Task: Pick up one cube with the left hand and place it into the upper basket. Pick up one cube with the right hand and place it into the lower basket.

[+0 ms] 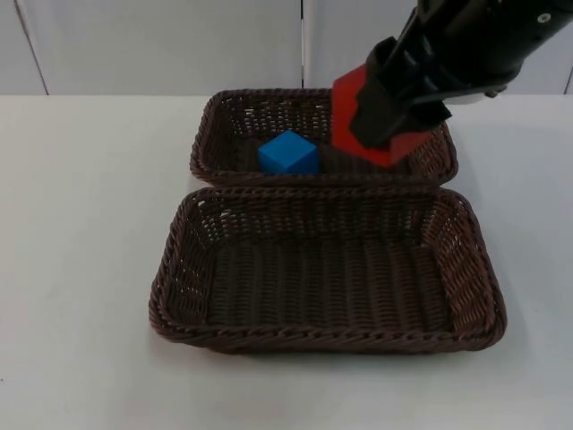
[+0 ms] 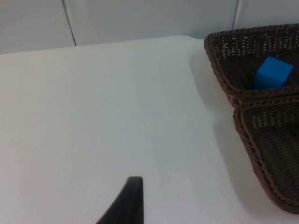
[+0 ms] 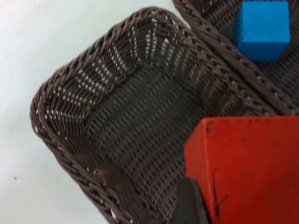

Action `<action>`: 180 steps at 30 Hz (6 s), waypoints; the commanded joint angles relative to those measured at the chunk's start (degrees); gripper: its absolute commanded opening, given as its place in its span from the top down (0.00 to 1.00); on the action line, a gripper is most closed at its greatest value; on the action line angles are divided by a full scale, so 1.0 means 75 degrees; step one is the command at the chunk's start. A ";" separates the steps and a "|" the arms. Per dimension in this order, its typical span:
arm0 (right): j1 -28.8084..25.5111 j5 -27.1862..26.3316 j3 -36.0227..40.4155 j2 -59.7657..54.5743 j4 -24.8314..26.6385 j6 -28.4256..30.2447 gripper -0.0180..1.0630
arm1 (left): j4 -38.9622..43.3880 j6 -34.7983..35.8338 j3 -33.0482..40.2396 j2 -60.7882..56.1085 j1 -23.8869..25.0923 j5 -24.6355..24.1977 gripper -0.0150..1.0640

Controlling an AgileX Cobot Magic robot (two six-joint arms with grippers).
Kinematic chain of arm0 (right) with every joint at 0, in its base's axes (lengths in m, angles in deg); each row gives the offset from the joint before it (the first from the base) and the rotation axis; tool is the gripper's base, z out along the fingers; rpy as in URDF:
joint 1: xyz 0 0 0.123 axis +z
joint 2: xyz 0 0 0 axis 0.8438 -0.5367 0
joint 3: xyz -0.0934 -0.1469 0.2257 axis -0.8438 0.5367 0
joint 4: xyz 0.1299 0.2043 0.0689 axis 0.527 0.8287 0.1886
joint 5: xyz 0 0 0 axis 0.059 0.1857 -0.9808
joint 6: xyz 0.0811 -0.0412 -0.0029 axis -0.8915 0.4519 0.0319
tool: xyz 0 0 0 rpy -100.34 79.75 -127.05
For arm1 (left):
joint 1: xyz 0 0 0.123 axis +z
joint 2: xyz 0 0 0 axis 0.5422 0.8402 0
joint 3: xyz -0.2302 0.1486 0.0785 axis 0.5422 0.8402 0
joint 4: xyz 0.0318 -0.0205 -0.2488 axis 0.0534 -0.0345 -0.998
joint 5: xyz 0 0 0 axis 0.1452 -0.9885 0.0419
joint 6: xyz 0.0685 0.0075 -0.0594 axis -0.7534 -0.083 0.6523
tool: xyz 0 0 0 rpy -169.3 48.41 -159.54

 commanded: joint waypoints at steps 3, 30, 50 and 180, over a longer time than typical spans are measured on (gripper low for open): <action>0.0043 -0.0390 -0.0014 -0.0021 0.0009 0.0075 0.98 | 0.0018 0.0036 0.0033 -0.0031 0.0019 0.0069 0.05; 0.0043 -0.1092 -0.0014 -0.2661 0.0007 0.0075 0.98 | 0.0018 0.0036 0.0033 -0.0031 0.0019 0.0069 0.05; 0.0043 -0.1194 -0.0002 -0.3039 0.0024 0.0007 0.27 | 0.0002 0.0036 0.0033 -0.0031 0.0019 0.0069 0.05; 0.0043 0.3396 0.5581 1.2416 -0.0195 -0.1135 0.26 | 0.0536 0.0666 0.0029 -0.2676 0.0019 -0.2783 0.05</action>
